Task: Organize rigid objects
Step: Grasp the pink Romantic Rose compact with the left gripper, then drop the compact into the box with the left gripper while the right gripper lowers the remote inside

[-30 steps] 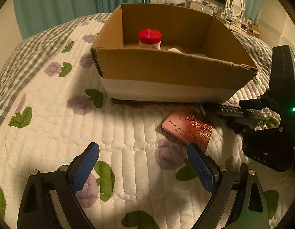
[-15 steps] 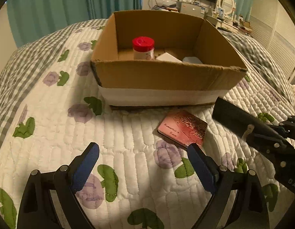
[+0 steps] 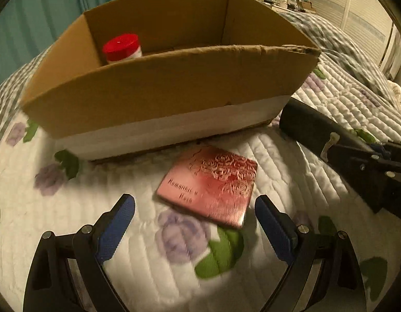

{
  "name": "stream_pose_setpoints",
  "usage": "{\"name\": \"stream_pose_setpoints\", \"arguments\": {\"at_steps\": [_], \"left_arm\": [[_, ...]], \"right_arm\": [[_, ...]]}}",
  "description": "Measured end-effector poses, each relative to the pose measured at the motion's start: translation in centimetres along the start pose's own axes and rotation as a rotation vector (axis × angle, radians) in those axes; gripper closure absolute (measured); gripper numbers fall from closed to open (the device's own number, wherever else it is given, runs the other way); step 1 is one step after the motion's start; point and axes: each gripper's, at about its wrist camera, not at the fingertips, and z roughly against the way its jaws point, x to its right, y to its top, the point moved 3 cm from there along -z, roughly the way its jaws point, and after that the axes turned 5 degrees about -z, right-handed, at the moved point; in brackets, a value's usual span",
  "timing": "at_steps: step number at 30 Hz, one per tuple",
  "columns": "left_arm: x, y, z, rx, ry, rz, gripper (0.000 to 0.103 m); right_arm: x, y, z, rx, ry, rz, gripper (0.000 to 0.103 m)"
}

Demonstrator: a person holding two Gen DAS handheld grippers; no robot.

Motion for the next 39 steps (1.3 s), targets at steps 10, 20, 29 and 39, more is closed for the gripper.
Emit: {"name": "stream_pose_setpoints", "arguments": {"at_steps": [10,20,29,39], "left_arm": [[0.4,0.4,-0.9,0.016,-0.026,-0.014,0.026],[0.2,-1.2,3.9,0.083,-0.037,0.034,0.029],[-0.3,-2.3,6.3,0.114,-0.058,0.082,0.030],[-1.1,-1.3,9.4,0.185,-0.011,0.110,0.031]], "right_arm": [[-0.3,0.3,-1.8,-0.013,-0.043,-0.016,0.084],[-1.4,0.0,3.2,0.151,-0.065,-0.006,0.084],[-2.5,-1.0,5.2,0.177,-0.028,-0.006,0.084],[-2.6,-0.4,8.0,0.265,-0.012,-0.011,0.084]]}}
